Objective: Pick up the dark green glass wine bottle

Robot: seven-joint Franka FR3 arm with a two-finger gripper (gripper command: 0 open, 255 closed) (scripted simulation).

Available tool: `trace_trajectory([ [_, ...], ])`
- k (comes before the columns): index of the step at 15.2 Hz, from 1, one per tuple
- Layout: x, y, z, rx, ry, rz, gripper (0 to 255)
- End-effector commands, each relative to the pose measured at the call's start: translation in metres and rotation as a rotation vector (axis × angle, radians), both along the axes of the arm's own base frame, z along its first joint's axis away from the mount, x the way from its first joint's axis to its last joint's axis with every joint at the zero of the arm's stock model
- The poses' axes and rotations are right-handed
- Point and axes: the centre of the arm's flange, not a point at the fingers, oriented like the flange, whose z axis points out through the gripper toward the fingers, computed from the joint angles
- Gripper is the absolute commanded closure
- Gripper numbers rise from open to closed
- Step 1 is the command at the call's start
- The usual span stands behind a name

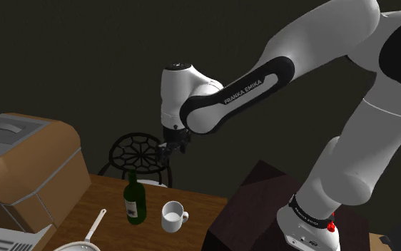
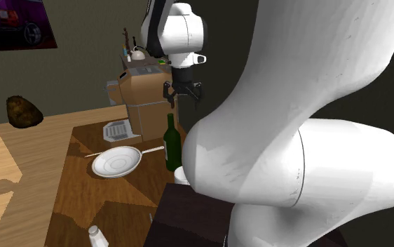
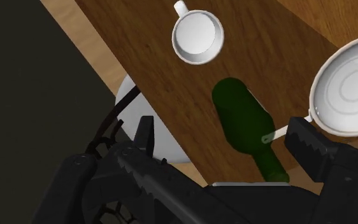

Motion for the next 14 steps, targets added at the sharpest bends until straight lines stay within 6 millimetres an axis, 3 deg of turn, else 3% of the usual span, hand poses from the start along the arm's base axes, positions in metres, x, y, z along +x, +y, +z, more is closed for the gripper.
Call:
trace_trajectory([
  [1,0.015,0.016,-0.013,-0.001,-0.017,-0.002,0],
  [12,0.098,0.099,-0.086,-0.012,-0.102,-0.011,0],
  [14,0.099,0.1,-0.092,-0.012,-0.103,-0.011,0],
])
